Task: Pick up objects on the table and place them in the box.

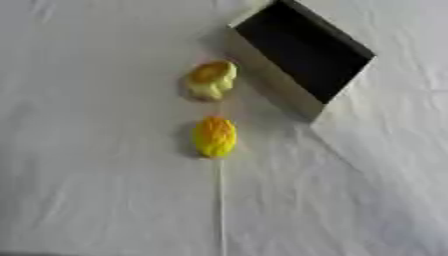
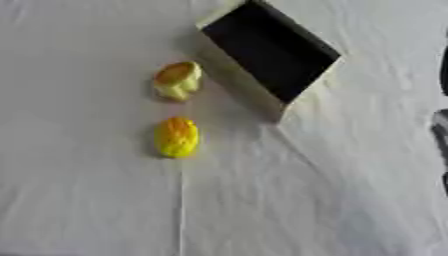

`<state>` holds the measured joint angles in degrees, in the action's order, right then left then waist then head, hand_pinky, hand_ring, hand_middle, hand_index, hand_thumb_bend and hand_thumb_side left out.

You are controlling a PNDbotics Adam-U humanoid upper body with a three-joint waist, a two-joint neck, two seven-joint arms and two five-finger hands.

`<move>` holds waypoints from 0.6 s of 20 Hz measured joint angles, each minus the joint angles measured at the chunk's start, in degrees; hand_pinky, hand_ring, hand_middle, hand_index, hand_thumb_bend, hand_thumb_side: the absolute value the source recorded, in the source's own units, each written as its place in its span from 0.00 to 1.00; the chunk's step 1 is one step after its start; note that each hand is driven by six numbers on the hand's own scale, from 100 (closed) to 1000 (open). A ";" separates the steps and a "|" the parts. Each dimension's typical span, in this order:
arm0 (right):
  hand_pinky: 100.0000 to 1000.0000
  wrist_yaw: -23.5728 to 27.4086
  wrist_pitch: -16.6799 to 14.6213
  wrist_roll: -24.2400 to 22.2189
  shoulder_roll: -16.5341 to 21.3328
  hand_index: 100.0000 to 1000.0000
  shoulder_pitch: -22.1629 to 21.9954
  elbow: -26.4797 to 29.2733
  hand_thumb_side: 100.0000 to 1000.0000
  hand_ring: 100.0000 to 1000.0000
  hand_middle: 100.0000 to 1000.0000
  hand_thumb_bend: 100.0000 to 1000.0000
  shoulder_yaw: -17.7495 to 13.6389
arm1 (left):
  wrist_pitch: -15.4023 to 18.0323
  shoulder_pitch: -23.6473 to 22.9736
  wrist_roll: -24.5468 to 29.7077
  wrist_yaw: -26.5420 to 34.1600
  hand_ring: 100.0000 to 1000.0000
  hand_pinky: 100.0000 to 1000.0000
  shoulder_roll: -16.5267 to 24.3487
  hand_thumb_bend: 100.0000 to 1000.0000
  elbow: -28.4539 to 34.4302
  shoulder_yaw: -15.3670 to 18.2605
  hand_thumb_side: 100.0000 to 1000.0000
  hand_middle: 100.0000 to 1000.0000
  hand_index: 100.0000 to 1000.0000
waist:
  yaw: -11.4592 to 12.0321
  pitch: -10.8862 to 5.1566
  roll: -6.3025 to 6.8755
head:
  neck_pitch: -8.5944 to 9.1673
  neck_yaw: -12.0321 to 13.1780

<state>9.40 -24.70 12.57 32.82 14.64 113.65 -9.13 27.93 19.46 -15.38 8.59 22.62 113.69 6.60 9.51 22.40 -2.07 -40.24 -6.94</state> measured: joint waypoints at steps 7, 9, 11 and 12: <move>0.85 -0.89 -0.16 -1.32 1.35 0.79 -0.44 0.00 0.40 0.78 0.69 0.00 0.60 | -0.20 -0.21 0.21 0.01 0.80 0.86 0.00 0.00 0.00 0.00 0.60 0.79 0.88 | -0.02 0.01 -0.22 | 0.00 0.05; 0.84 -3.03 0.34 -2.19 4.45 0.79 -0.55 0.00 0.37 0.79 0.70 0.00 1.49 | -0.21 -0.29 0.25 0.01 0.80 0.86 0.00 0.00 0.00 -0.01 0.60 0.79 0.88 | -0.07 -0.02 -0.37 | 0.00 0.07; 0.84 -5.84 1.26 -3.18 8.61 0.80 -0.52 0.00 0.38 0.79 0.71 0.00 2.79 | -0.20 -0.30 0.32 0.03 0.80 0.87 0.03 0.00 0.00 -0.02 0.60 0.79 0.88 | -0.09 -0.17 -0.73 | 0.00 0.08; 0.83 -7.42 1.86 -3.77 10.95 0.81 -0.48 0.00 0.37 0.79 0.71 0.00 3.62 | -0.22 -0.30 0.41 0.04 0.80 0.87 0.04 0.00 0.00 -0.03 0.60 0.79 0.88 | -0.09 -0.30 -0.87 | 0.00 0.08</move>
<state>1.98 -22.84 8.80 43.77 14.16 113.65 -5.51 27.71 19.16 -14.97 8.64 22.66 113.69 6.57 9.42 22.11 -2.94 -40.25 -6.86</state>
